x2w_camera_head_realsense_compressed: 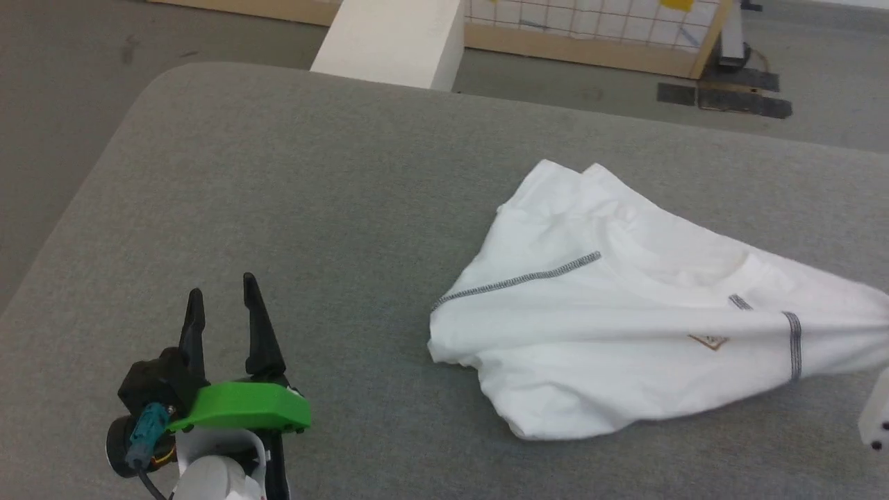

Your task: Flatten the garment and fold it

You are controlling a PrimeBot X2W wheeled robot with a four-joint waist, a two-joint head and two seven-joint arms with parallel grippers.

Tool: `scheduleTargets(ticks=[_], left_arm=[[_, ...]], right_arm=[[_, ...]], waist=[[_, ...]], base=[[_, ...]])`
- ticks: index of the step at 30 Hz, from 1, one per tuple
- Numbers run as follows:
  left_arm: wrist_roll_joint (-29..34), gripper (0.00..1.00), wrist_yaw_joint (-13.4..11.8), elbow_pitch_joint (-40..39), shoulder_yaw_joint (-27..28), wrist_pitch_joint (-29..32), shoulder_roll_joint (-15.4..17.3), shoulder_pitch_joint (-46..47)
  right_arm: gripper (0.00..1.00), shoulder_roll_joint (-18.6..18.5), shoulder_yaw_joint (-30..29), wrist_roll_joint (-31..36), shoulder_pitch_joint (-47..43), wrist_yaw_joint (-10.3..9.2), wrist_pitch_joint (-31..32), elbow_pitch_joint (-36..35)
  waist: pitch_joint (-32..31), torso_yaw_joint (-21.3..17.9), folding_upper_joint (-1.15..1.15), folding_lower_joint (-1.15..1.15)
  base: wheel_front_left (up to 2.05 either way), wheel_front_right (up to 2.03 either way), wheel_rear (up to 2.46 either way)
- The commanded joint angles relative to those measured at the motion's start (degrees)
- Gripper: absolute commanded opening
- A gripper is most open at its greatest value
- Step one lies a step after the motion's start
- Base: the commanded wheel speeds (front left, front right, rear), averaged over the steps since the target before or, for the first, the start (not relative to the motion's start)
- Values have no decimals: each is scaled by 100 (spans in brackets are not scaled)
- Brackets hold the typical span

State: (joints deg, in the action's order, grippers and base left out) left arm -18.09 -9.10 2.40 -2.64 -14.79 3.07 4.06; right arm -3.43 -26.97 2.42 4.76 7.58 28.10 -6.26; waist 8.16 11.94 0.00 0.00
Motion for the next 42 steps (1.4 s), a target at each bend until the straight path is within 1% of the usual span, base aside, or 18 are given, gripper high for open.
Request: scheduleTargets(ticks=[1,3,4,8,9,11,15,17,20,22,26,32,36,40,41,42], left_arm=[[87,100,39,35,-16,-20,-19,-29],[85,100,93,107,-74,-20,-19,-16],[93,100,122,157,-112,-20,-19,2],[113,100,205,388,-305,-20,-19,133],[123,100,243,489,-380,-20,-19,196],[147,100,325,689,-512,-20,-19,349],[202,100,442,1081,-742,223,-17,832],[282,100,487,1282,-874,447,-5,1182],[390,100,532,1682,-1053,900,12,1775],[440,100,557,2013,-1149,1278,30,2128],[484,100,505,2643,-1191,2057,100,2783],[474,100,513,3432,-1224,3112,247,3533],[552,100,531,3809,-1313,3642,384,3913],[698,100,544,4088,-1489,4126,492,4141],[713,85,567,4154,-1527,4259,516,4162],[686,17,593,4205,-1531,4370,519,4161]], right_arm=[[0,35,-88,-62,-182,-9,120,-31],[0,49,-157,-249,-411,-9,310,63],[0,51,-137,-451,-515,-9,394,186],[0,53,21,-883,-704,-9,315,607],[24,54,67,-955,-724,-9,209,707],[100,54,181,-1067,-743,-9,-33,862],[100,54,492,-1160,-726,-9,-795,1029],[100,55,685,-1154,-676,-9,-1372,1010],[100,55,1091,-1158,-580,-9,-2170,1044],[100,55,1359,-1191,-501,-9,-2585,1098],[100,55,1863,-1291,-326,-9,-3158,1186],[100,55,2233,-1431,-190,-9,-3379,1306],[100,55,2371,-1500,-104,-9,-3395,1392],[100,55,2467,-1555,-46,-9,-3372,1426],[100,55,2481,-1568,-33,-9,-3366,1425],[100,55,2491,-1577,-25,-9,-3359,1423]], waist=[[-179,-396,0,0],[-184,-530,0,0],[-176,-608,0,0],[-158,-851,0,0],[-157,-910,0,0],[-159,-1025,0,0],[-83,-1270,0,0],[2,-1410,0,0],[148,-1684,0,0],[251,-1902,0,0],[483,-2327,0,0],[749,-2740,0,0],[861,-2885,0,0],[918,-2945,0,0],[924,-2947,0,0],[922,-2943,0,0]], base=[[0,0,0],[0,0,0],[0,0,0],[0,0,0],[0,0,0],[0,0,0],[0,0,0],[0,0,0],[0,0,0],[0,0,0],[0,0,0],[0,0,0],[0,0,0],[0,0,0],[0,0,0],[0,0,0]])
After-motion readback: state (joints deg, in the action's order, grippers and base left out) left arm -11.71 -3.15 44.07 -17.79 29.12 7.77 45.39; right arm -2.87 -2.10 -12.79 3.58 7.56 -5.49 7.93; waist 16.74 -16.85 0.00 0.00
